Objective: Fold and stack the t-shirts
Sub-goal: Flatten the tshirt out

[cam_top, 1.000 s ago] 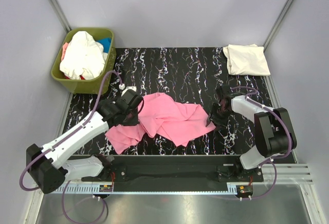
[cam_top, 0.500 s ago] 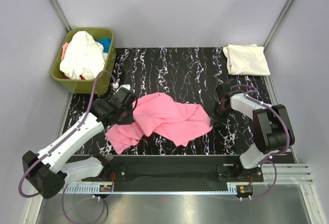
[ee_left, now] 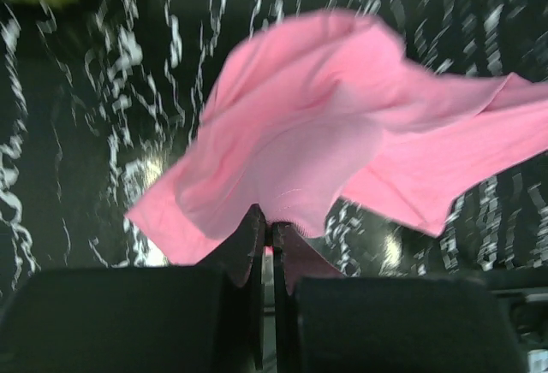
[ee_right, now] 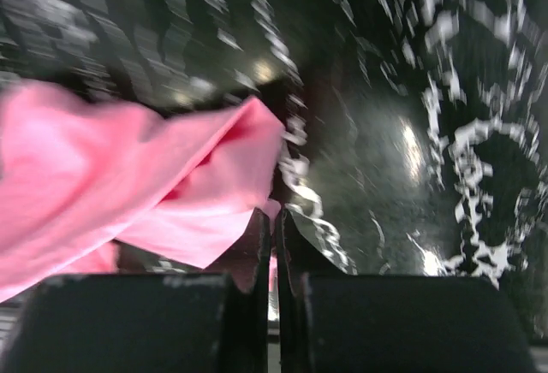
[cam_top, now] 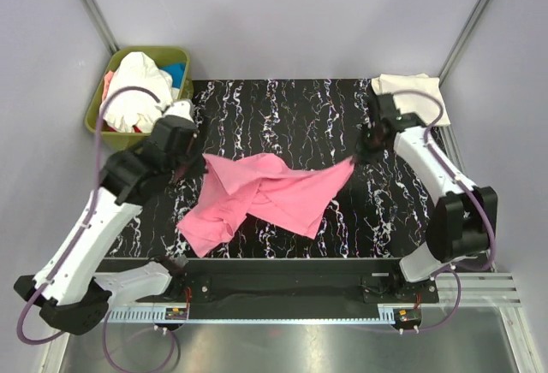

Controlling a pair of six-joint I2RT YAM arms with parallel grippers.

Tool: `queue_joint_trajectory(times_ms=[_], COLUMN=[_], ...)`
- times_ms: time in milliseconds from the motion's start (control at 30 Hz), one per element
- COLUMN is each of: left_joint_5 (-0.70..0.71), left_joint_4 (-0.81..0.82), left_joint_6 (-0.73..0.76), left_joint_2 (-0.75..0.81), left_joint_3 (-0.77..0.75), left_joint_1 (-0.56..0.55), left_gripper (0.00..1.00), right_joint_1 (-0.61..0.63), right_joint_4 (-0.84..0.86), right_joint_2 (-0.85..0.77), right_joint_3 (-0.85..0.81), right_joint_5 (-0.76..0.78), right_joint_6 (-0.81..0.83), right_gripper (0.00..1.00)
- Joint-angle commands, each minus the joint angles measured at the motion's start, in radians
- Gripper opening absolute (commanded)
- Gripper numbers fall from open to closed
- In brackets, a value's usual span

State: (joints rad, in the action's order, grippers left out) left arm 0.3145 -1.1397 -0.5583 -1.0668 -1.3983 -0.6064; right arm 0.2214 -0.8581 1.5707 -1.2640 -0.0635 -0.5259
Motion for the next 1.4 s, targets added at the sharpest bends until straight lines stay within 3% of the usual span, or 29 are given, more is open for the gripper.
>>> queue_joint_trajectory(times_ms=[0, 133, 267, 467, 633, 767, 900, 1133, 1300, 1367], left_joint_5=[0.093, 0.173, 0.213, 0.157, -0.001, -0.003, 0.024, 0.112, 0.141, 0.103], left_joint_4=[-0.071, -0.109, -0.069, 0.2, 0.377, 0.359, 0.33, 0.331, 0.322, 0.313], left_joint_6=[0.073, 0.175, 0.261, 0.448, 0.613, 0.678, 0.75, 0.811, 0.814, 0.79], left_joint_2=[0.008, -0.018, -0.001, 0.203, 0.362, 0.372, 0.305, 0.07, -0.154, -0.292], left_joint_3=[-0.175, -0.425, -0.568, -0.489, -0.443, -0.537, -0.658, -0.686, -0.682, -0.671], left_joint_1=[0.008, 0.008, 0.008, 0.008, 0.008, 0.008, 0.008, 0.007, 0.02, 0.104], left_gripper=[0.0, 0.0, 0.0, 0.0, 0.0, 0.0, 0.0, 0.01, 0.02, 0.06], right_joint_1=[-0.004, -0.004, -0.004, -0.004, -0.002, 0.009, 0.033, 0.05, 0.036, 0.009], right_joint_4=[-0.128, -0.168, -0.15, -0.01, 0.09, 0.085, 0.096, 0.116, 0.073, -0.02], right_joint_2=[-0.121, -0.193, -0.31, -0.578, -0.785, -0.816, -0.773, -0.574, -0.249, -0.049], right_joint_3=[-0.213, -0.43, -0.52, -0.48, -0.452, -0.505, -0.557, -0.574, -0.606, -0.633], right_joint_5=[0.051, 0.06, 0.137, 0.271, 0.384, 0.447, 0.517, 0.602, 0.671, 0.669], right_joint_6=[0.061, 0.096, 0.152, 0.222, 0.253, 0.268, 0.3, 0.365, 0.356, 0.301], right_gripper=[0.0, 0.0, 0.0, 0.0, 0.0, 0.0, 0.0, 0.0, 0.0, 0.0])
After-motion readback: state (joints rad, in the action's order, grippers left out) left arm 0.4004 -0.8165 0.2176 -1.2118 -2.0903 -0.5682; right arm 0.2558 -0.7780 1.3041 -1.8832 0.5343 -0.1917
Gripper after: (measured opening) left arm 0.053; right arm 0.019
